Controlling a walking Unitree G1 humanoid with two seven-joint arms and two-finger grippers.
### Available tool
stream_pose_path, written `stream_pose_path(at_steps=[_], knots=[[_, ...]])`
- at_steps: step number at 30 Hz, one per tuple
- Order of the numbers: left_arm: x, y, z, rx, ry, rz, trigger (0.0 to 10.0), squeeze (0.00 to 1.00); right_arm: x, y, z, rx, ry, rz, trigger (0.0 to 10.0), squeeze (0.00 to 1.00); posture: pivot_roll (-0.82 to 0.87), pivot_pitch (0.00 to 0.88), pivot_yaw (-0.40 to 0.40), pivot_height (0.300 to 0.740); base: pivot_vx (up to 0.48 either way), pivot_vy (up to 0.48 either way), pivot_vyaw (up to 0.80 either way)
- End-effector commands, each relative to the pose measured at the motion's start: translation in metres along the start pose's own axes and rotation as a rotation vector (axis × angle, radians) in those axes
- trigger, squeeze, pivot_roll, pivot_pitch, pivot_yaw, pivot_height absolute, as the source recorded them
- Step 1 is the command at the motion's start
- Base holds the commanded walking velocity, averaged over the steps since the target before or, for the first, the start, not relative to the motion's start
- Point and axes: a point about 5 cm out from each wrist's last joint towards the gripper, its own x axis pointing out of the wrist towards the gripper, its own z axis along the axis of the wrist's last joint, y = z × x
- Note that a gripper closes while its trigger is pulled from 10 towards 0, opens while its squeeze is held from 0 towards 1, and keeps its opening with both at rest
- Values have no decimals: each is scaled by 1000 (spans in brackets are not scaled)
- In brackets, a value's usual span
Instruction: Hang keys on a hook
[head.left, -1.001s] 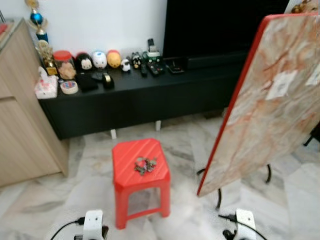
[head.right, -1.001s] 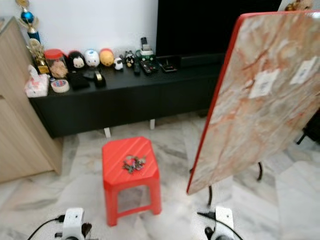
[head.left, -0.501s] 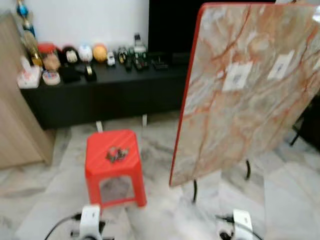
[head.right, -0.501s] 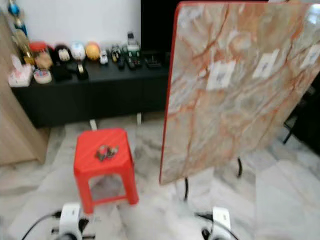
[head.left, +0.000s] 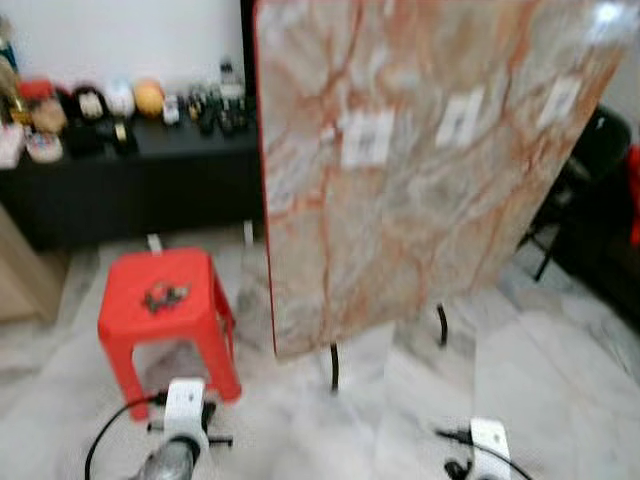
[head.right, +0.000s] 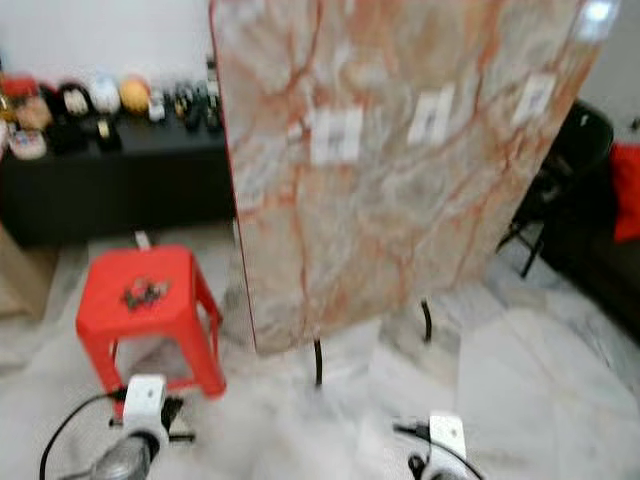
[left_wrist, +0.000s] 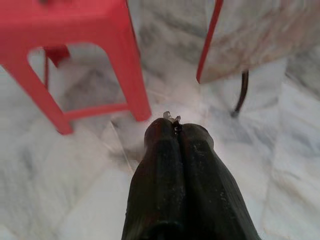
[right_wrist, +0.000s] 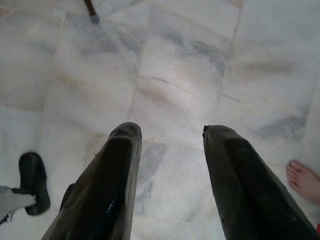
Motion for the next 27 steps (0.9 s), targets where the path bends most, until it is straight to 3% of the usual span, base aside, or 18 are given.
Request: stream_pose_path(at_steps=[1,3,8,15,19,24,27], knots=[[7,-3,24,41,-103,-32,10000,0,0,-1,3,-13,-9,-7,10000,0,80,0,-92,740,0,0,0],[9,-6,42,72,-199,-72,10000,0,0,-2,3,-5,-9,-4,10000,0,82,0,-95,740,0,0,0],[2,-20,79,84,-413,-163,10000,0,0,-4,5,-86,-9,23,10000,0,111,0,-104,740,0,0,0],[-18,-51,105,34,-564,-276,10000,0,-1,-6,5,-77,-7,7,10000,0,106,0,-108,740,0,0,0],[-22,-65,117,-7,-596,-274,10000,0,0,-6,5,-62,-3,-7,10000,0,96,0,-103,740,0,0,0],[-24,-66,121,-48,-594,-251,10000,0,0,-5,4,-60,3,-5,10000,0,82,0,-83,740,0,0,0],[-25,-66,122,-49,-591,-253,10000,0,0,-4,3,-59,7,-2,10000,0,85,0,-83,740,0,0,-752]])
